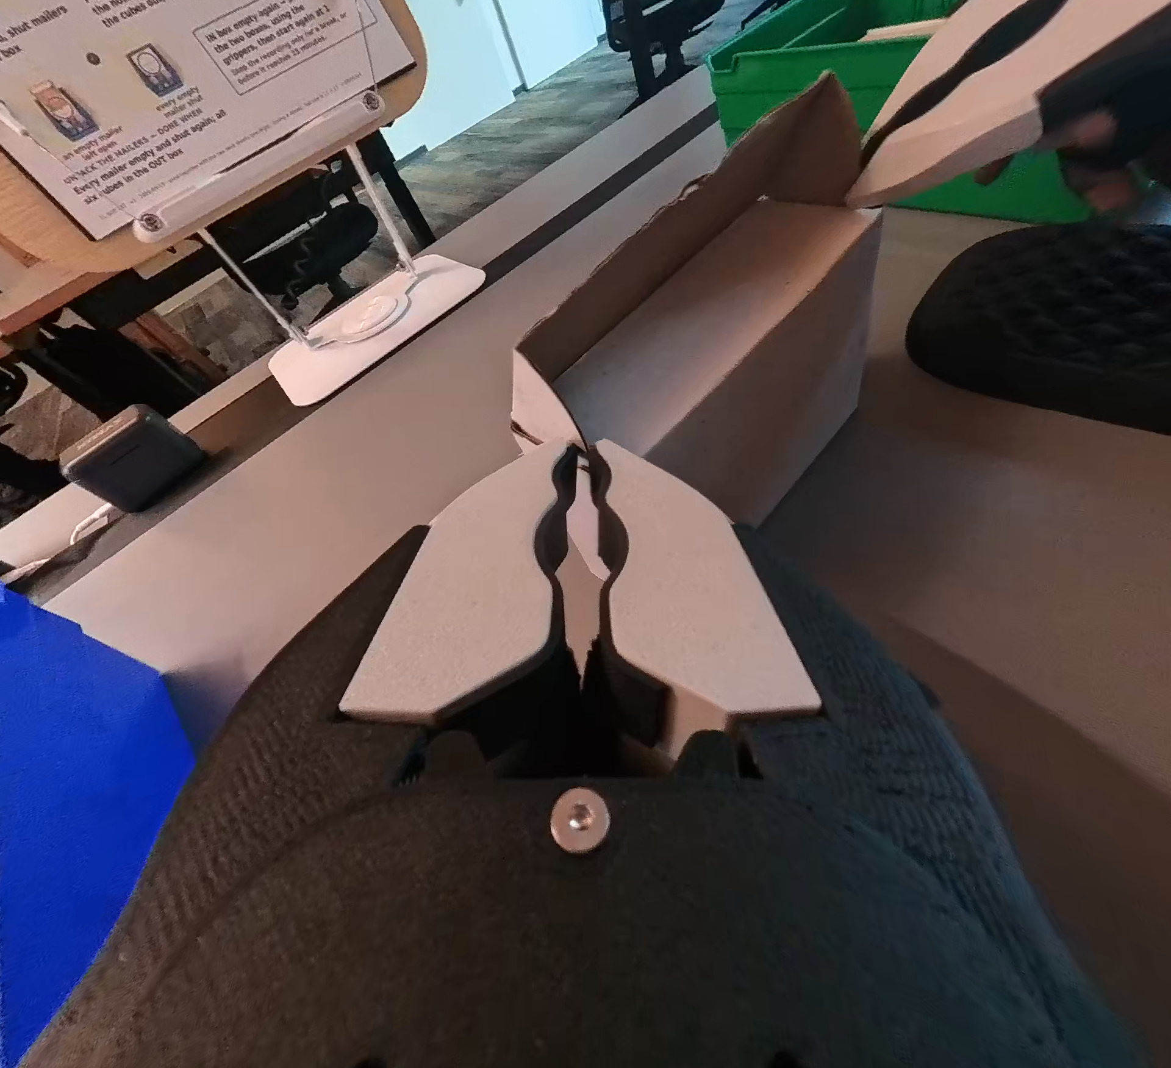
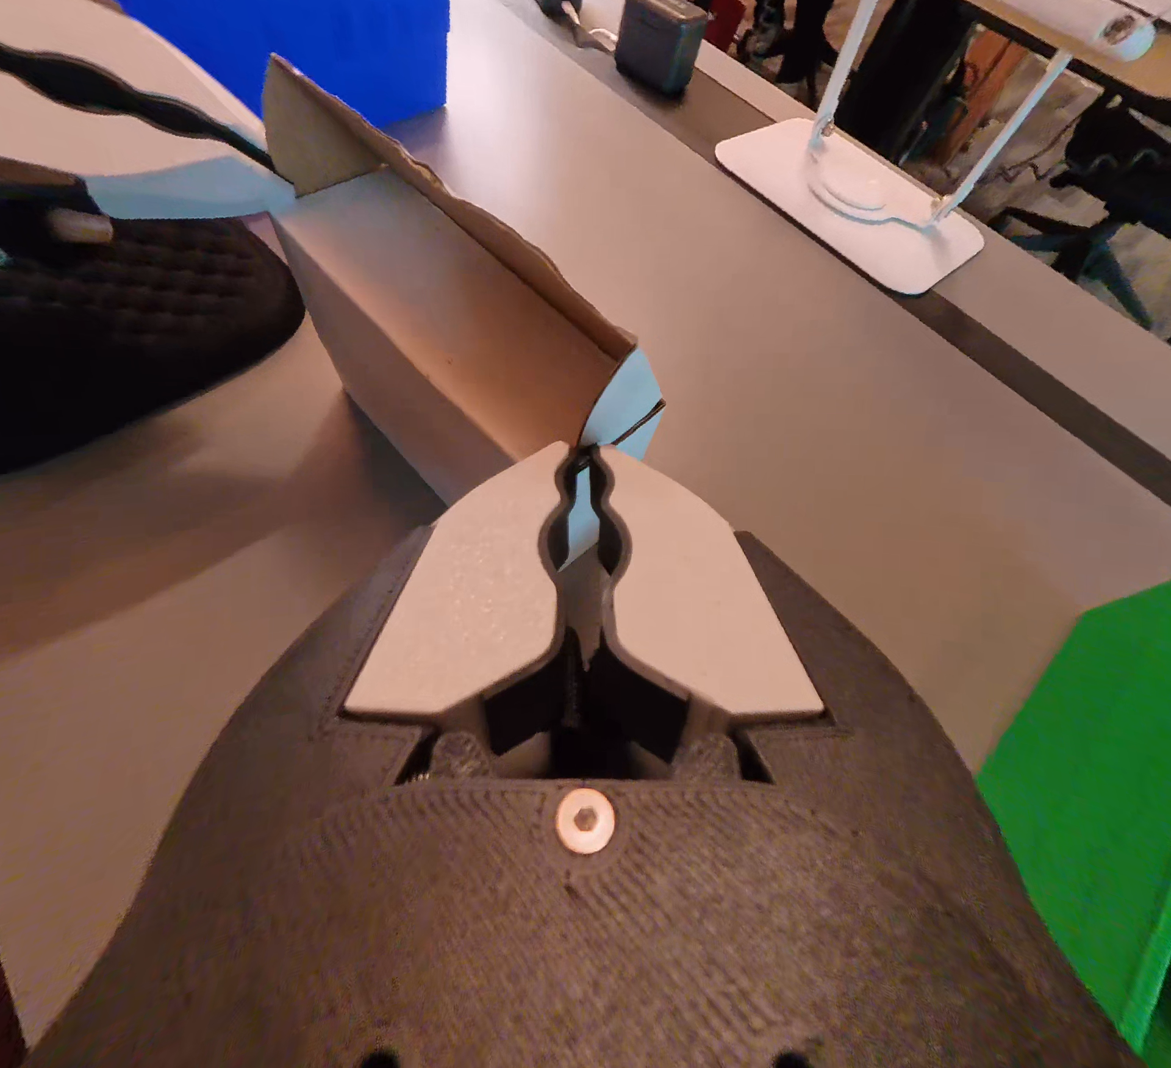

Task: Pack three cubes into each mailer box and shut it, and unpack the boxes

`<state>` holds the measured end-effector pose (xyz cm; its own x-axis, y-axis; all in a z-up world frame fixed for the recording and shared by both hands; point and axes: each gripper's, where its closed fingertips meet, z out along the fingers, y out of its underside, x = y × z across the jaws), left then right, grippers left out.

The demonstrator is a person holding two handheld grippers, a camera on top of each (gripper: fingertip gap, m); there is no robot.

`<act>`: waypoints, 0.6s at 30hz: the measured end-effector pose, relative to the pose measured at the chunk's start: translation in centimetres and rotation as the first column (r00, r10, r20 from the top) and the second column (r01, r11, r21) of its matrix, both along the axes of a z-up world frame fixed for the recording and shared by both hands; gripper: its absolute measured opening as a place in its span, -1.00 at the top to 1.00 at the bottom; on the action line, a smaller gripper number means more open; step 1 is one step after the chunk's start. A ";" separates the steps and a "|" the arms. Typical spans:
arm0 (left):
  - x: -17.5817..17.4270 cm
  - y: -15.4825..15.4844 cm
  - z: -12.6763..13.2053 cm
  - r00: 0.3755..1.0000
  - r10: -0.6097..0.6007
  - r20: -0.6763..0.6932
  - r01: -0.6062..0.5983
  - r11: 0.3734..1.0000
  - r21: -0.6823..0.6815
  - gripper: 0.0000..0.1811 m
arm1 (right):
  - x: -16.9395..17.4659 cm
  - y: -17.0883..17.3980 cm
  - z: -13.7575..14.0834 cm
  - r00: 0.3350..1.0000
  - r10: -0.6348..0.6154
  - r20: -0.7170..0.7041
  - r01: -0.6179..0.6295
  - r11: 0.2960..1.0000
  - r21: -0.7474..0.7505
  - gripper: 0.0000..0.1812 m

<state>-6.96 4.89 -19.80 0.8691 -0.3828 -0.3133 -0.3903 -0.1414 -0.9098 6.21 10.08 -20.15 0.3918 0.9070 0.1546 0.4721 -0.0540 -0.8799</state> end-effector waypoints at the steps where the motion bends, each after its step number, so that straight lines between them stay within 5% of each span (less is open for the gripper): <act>1: 0.0 -0.1 0.0 1.000 -0.013 0.008 0.013 1.000 -0.001 0.95 | 0.1 -0.2 0.1 1.000 0.026 0.003 -0.026 1.000 0.006 0.94; 3: -0.1 -0.4 0.3 0.999 -0.037 0.037 0.037 0.999 0.004 0.76 | 0.1 -0.8 0.6 0.996 0.085 -0.036 -0.085 0.996 -0.014 0.72; 6: -0.8 -0.9 2.2 0.995 -0.056 0.085 0.049 0.995 0.084 0.72 | 0.4 -0.7 3.0 0.974 0.106 -0.202 -0.109 0.994 -0.001 0.86; 11: -0.9 -0.2 6.8 0.965 -0.131 0.227 0.073 0.966 0.246 0.98 | 0.0 1.2 6.2 0.902 0.050 -0.430 -0.078 0.996 -0.047 1.00; 18: 0.6 1.5 3.6 0.954 -0.177 0.240 0.157 0.982 0.102 1.00 | -0.9 0.8 4.1 0.932 0.068 -0.357 -0.100 0.992 -0.074 1.00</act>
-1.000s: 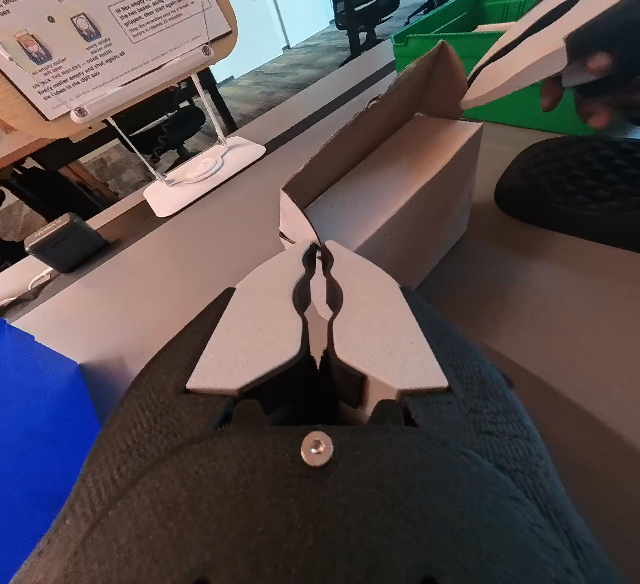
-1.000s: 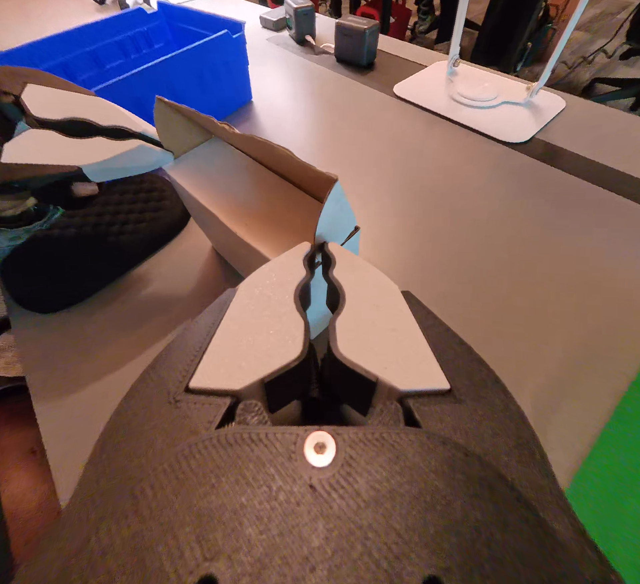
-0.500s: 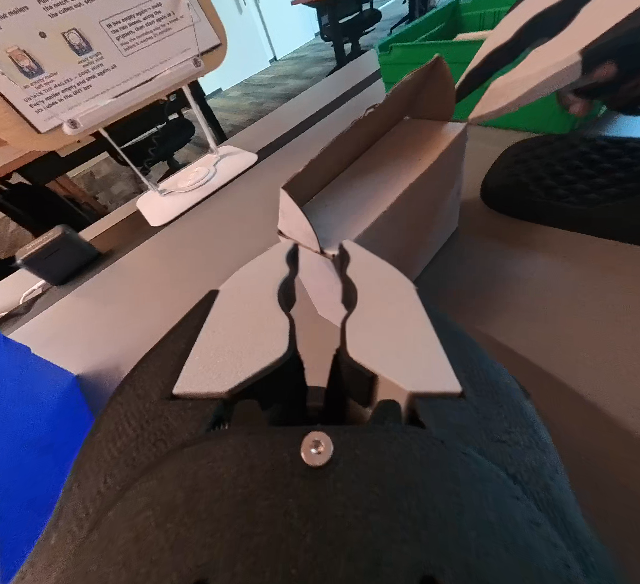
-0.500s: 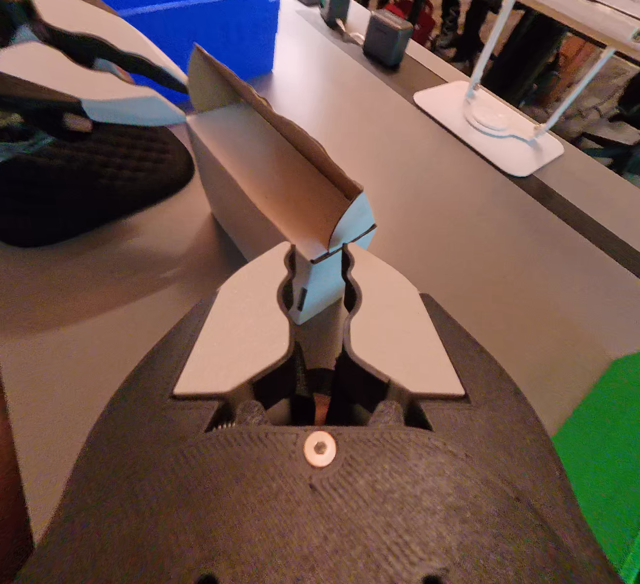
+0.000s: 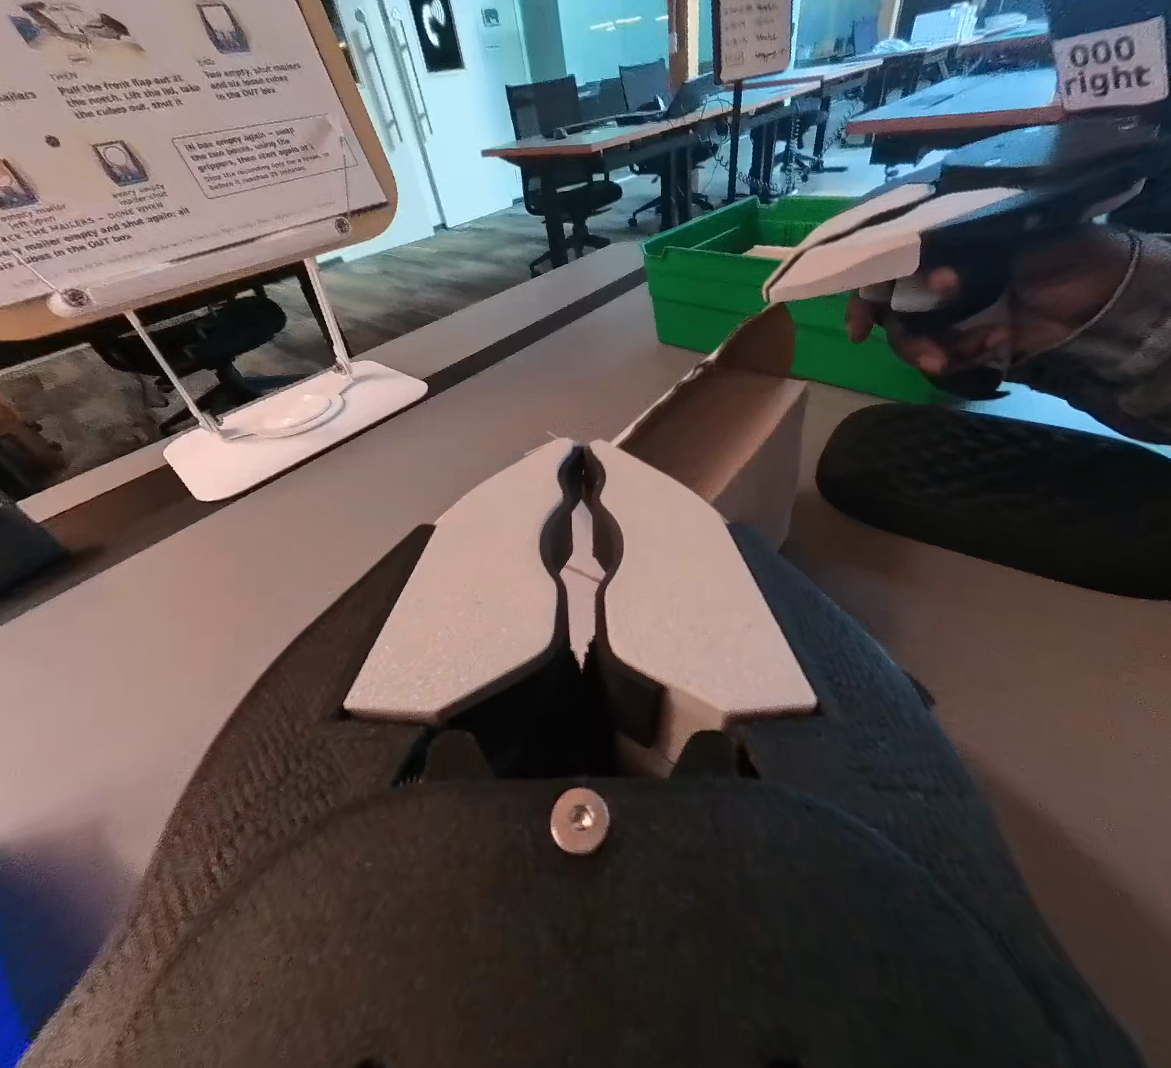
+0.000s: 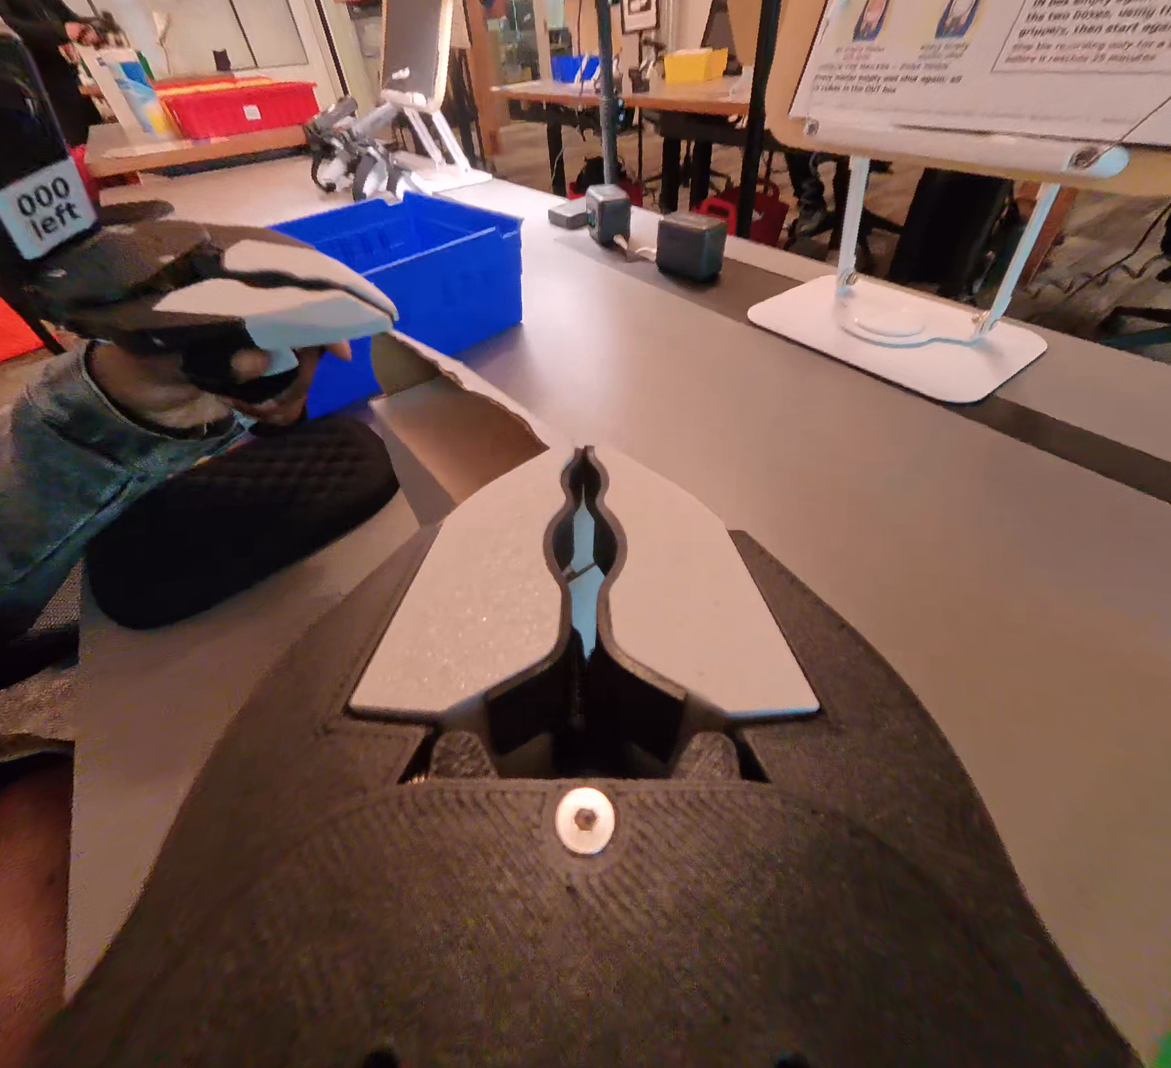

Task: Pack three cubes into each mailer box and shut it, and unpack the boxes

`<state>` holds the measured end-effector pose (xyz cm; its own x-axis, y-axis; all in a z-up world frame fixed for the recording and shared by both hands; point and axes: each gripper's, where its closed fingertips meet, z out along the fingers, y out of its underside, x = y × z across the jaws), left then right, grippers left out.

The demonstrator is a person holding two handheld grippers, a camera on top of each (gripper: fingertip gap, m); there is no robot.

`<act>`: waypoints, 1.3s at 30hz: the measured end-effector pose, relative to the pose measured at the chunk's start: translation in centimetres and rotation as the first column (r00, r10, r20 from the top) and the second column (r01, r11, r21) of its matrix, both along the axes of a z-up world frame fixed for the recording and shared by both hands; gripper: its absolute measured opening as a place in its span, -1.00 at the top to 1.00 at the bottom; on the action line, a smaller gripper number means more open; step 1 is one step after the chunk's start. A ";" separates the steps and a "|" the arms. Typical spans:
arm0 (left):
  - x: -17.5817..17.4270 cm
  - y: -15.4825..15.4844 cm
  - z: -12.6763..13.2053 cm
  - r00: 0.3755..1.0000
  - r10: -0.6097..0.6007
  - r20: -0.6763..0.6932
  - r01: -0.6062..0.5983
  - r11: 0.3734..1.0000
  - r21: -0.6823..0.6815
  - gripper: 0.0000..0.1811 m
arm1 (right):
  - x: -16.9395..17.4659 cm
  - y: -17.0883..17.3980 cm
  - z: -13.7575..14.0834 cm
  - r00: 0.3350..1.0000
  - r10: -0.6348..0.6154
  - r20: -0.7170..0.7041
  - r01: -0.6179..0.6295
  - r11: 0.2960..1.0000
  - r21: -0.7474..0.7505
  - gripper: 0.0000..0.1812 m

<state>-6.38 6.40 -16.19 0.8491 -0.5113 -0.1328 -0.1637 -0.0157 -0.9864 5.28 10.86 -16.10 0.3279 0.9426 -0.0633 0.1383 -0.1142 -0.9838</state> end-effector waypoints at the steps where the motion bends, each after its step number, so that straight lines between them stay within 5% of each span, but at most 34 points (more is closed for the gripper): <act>1: 0.0 -0.2 -0.3 1.000 -0.005 0.000 0.005 1.000 -0.006 1.00 | 0.0 -0.2 -0.3 1.000 0.012 0.015 -0.012 1.000 -0.010 1.00; 5: 0.3 -0.3 -3.1 0.999 -0.029 -0.044 0.024 0.994 -0.105 1.00 | -0.1 -0.9 -3.3 0.992 0.049 0.119 -0.044 0.998 -0.040 1.00; 14: 0.5 -0.8 -1.7 0.997 -0.063 0.037 0.063 0.998 0.000 1.00 | -0.3 -1.4 -1.8 0.997 0.071 -0.011 -0.071 0.997 0.036 1.00; 19: 0.6 -0.7 -3.7 0.997 -0.071 -0.020 0.068 0.991 -0.114 1.00 | -0.4 -0.8 -3.8 0.994 0.044 0.095 -0.044 0.999 -0.004 1.00; 25: 0.5 -0.6 -3.6 0.997 -0.073 -0.022 0.071 0.994 -0.083 1.00 | -0.5 -0.7 -3.8 0.992 0.009 0.126 -0.023 0.994 0.106 1.00; 27: 0.2 -0.5 -3.3 0.999 -0.041 0.001 0.041 0.998 -0.051 0.71 | -0.5 -0.8 -3.6 0.997 0.031 0.067 -0.040 0.990 0.135 0.99; 32: -0.4 -0.4 -4.2 0.994 -0.055 0.091 0.069 0.984 -0.162 0.21 | -0.3 -0.9 -2.9 0.997 0.067 -0.036 -0.067 0.998 0.003 0.32; 35: -0.1 -0.5 -5.9 0.996 -0.082 0.026 0.086 0.970 -0.229 0.19 | -0.6 -0.5 -5.3 0.994 0.047 0.101 -0.045 0.999 -0.021 0.20; 39: -0.2 -0.2 -6.5 0.995 -0.034 -0.096 0.015 0.981 -0.193 0.43 | -0.8 -0.4 -6.7 0.977 0.012 0.215 -0.032 0.996 0.089 0.46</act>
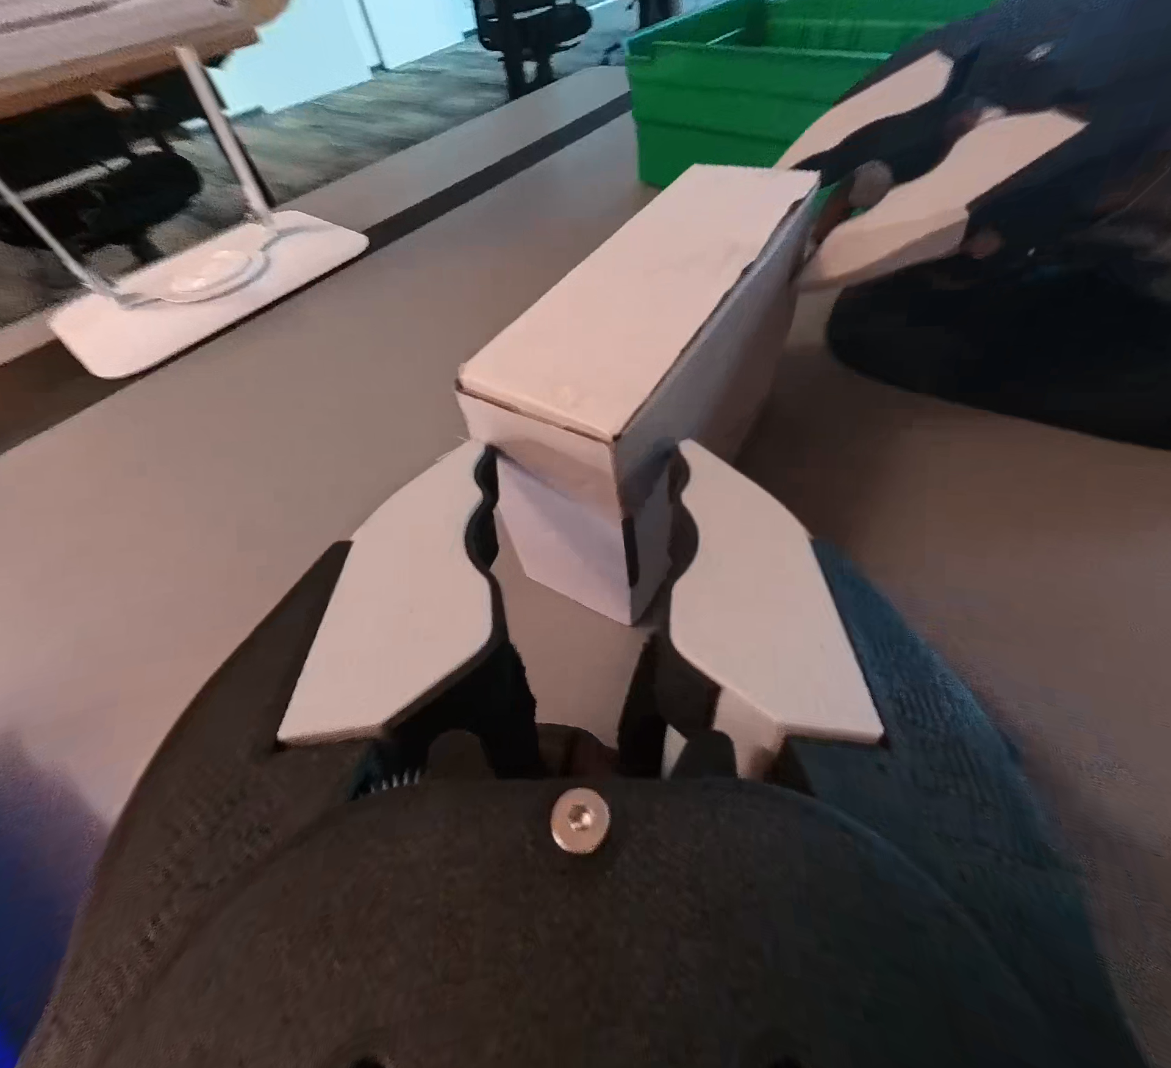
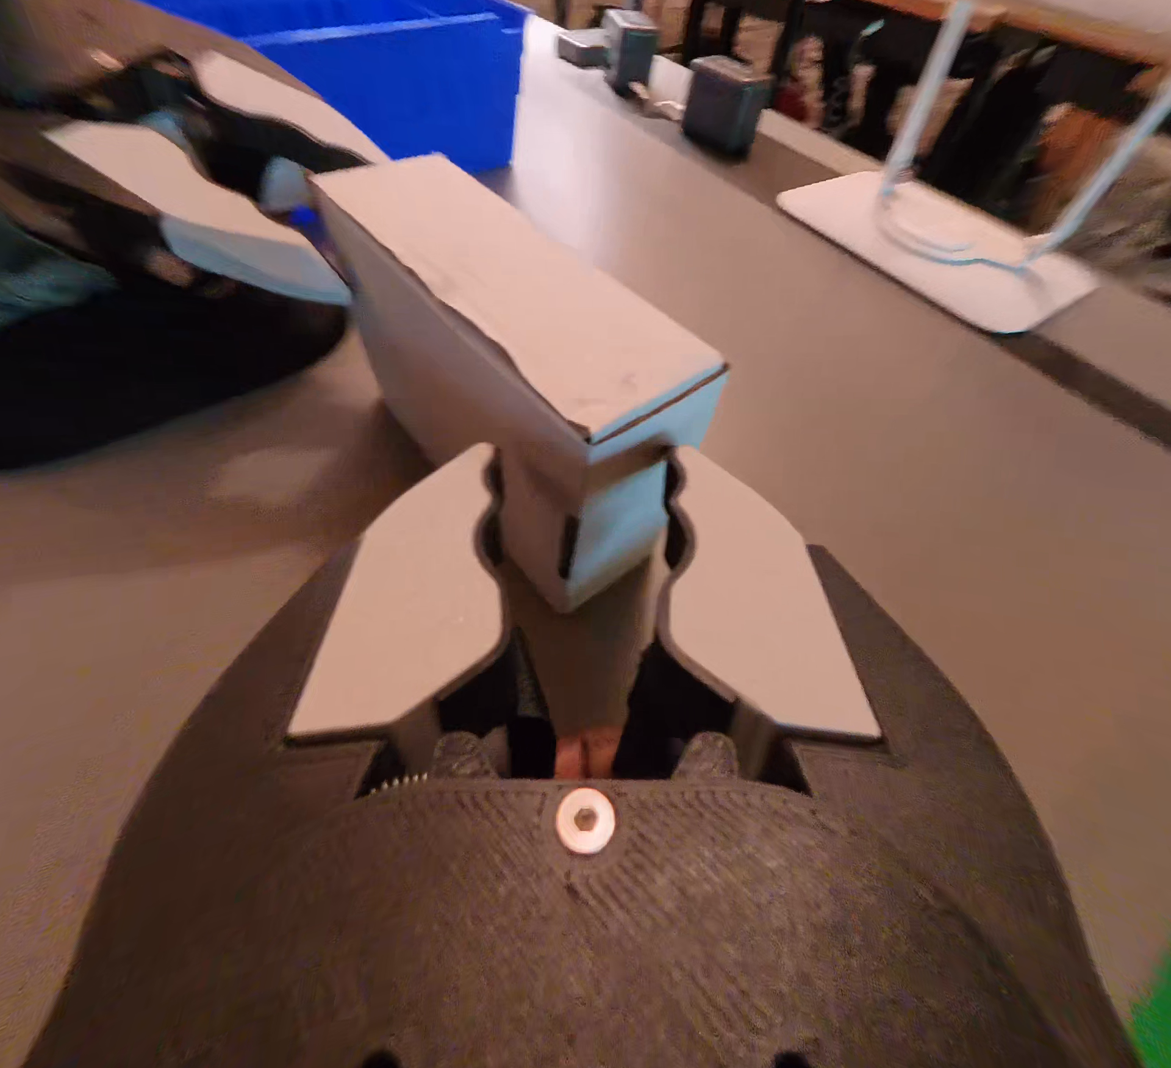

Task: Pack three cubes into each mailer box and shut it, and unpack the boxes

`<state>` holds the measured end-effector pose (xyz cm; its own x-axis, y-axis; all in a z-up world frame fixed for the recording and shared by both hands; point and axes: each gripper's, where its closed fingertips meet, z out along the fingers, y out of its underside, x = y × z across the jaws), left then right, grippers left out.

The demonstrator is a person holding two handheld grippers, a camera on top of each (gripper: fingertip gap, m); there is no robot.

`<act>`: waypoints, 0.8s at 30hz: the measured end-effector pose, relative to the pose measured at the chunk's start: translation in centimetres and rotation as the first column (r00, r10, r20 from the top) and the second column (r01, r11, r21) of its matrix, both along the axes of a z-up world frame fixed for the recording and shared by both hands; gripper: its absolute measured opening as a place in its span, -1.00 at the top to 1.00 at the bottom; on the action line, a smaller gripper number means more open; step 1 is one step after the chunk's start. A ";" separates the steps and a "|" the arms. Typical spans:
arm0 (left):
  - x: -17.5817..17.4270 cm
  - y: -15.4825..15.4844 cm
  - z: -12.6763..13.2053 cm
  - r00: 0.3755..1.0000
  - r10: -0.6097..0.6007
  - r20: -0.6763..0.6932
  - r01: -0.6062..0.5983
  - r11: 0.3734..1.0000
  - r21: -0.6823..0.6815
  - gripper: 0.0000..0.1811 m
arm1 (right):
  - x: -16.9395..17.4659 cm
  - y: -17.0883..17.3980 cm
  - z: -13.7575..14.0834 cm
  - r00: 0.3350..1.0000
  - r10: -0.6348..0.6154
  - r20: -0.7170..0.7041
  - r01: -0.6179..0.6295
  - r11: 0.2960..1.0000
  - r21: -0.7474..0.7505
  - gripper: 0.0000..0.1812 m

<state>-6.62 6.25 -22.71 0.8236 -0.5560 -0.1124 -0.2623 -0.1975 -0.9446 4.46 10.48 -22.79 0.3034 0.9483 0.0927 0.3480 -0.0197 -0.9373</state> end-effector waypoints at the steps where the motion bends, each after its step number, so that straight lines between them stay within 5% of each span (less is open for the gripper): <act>1: 0.1 0.0 0.0 0.999 -0.001 -0.032 0.002 1.000 0.023 0.44 | 0.2 0.4 -0.1 0.999 -0.021 0.026 0.019 0.998 0.064 0.52; 4: -0.2 0.6 0.4 0.976 0.052 -0.213 -0.015 0.985 0.169 0.48 | 0.3 0.8 0.4 0.996 -0.056 0.072 0.037 0.968 0.250 0.54; 6: -0.5 0.9 0.3 0.907 0.127 -0.401 -0.006 0.957 0.288 0.52 | 0.5 1.3 0.0 0.982 -0.107 0.155 0.032 0.904 0.426 0.58; 8: -1.3 1.3 -1.3 0.842 0.164 -0.513 -0.035 0.967 0.251 0.61 | 0.6 1.6 -1.3 0.954 -0.146 0.262 -0.010 0.858 0.513 0.67; 15: -0.2 -0.2 -2.4 0.971 -0.039 -0.234 0.034 0.999 -0.024 0.48 | 0.8 -0.7 -2.2 0.973 0.048 0.227 -0.081 0.987 0.138 0.55; 19: 0.1 -1.1 -2.9 0.986 -0.117 -0.121 0.099 0.984 -0.148 0.36 | 1.1 -2.7 -2.7 0.964 0.190 0.188 -0.169 0.978 -0.121 0.37; 24: -0.7 -0.5 -2.2 0.996 -0.047 -0.069 0.038 0.991 -0.129 0.35 | 1.4 -1.5 -2.7 0.975 0.124 0.185 -0.102 0.987 -0.125 0.19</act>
<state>-7.35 5.79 -24.95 0.7910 -0.6041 -0.0966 -0.3396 -0.3023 -0.8906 5.83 8.98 -25.54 0.1809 0.9831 0.0282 0.5268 -0.0726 -0.8469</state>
